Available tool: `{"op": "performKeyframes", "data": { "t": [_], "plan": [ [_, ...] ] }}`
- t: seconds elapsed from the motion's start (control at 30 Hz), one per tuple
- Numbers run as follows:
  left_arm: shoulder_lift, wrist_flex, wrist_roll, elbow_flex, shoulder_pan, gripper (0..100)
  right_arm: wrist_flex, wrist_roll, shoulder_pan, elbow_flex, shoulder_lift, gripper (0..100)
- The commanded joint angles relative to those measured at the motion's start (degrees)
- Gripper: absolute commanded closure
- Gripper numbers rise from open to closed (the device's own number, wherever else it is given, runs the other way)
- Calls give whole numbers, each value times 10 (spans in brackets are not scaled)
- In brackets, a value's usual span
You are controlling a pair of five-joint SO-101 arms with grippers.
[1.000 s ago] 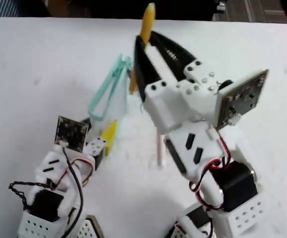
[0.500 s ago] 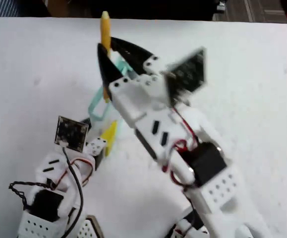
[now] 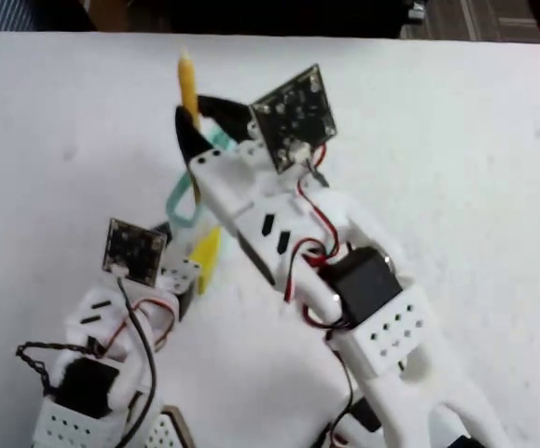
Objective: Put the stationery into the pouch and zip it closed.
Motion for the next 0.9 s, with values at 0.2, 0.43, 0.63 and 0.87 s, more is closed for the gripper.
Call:
{"op": "performKeyframes", "data": {
  "t": [0.2,0.43,0.63,0.87],
  "plan": [
    [7,-2,0,-30,4,801,16,0,-2,-18,-15,755],
    [7,-2,0,-30,4,801,29,0,12,-17,-79,755],
    [7,-2,0,-31,4,801,72,-4,131,-13,-87,755],
    [7,-3,-4,-32,-7,871,174,-4,220,-13,42,874]
  ]
}}
